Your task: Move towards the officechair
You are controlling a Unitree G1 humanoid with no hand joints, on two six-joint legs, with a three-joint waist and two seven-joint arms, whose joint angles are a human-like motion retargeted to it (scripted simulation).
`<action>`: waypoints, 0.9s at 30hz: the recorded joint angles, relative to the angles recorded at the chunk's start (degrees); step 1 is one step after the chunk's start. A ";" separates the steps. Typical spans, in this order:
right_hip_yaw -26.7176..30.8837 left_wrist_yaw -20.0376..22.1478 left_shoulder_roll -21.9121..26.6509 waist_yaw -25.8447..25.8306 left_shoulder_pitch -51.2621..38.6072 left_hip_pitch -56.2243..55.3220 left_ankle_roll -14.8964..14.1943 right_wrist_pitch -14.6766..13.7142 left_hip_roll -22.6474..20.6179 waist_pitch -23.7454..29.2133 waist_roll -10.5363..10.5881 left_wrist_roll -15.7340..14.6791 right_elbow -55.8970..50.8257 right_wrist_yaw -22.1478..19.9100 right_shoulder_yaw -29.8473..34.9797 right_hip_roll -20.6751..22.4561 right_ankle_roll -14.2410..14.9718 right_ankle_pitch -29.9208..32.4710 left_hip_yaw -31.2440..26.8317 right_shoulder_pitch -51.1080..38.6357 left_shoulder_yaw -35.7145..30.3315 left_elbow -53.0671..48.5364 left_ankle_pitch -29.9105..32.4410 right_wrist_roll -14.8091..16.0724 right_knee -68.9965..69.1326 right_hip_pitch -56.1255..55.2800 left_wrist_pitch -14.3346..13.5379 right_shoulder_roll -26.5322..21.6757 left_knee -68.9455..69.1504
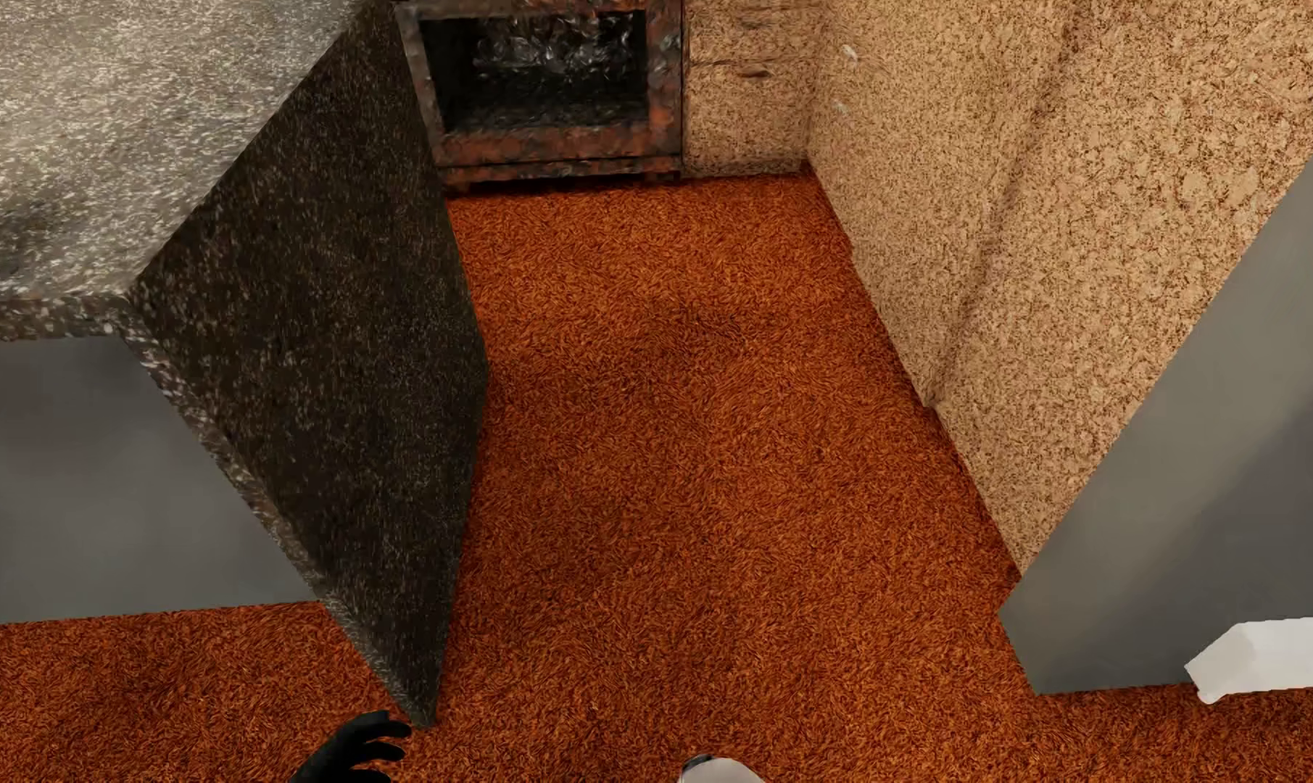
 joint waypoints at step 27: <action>0.00 0.00 2.54 26.64 8.74 -26.42 0.00 0.00 1.38 2.35 -2.65 0.00 -2.87 0.00 -9.86 -8.46 0.00 17.16 0.00 -5.84 -0.63 11.13 -16.84 0.00 14.67 29.31 0.00 -3.52 -1.71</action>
